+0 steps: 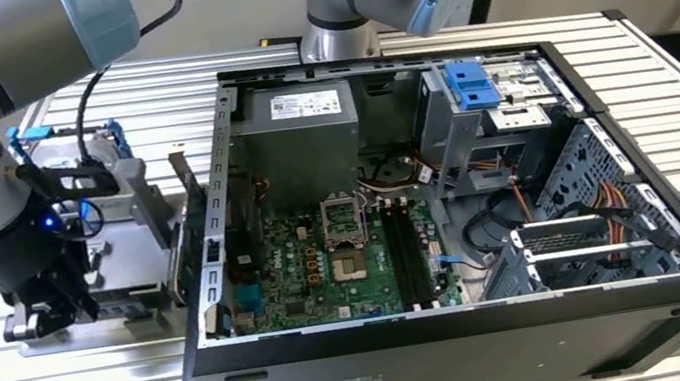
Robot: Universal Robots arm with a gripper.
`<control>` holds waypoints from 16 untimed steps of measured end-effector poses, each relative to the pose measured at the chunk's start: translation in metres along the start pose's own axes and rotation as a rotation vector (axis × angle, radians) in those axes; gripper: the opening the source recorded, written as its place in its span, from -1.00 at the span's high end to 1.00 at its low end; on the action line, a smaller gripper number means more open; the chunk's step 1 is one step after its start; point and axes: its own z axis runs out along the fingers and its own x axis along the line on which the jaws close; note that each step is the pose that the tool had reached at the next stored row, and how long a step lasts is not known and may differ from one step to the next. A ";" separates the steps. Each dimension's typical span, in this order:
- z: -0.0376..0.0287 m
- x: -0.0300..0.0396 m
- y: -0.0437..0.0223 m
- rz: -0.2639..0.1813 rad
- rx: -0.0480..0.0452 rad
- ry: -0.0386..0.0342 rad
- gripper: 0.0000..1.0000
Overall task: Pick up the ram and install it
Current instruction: 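Pick up the ram and move it above insertion slot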
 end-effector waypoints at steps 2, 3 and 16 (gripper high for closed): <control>-0.0019 0.0000 0.0000 0.000 0.0000 -0.0001 1.00; -0.0031 0.0000 0.0001 0.000 -0.0001 0.0001 1.00; -0.0128 0.0002 0.0010 0.000 0.0020 -0.0001 1.00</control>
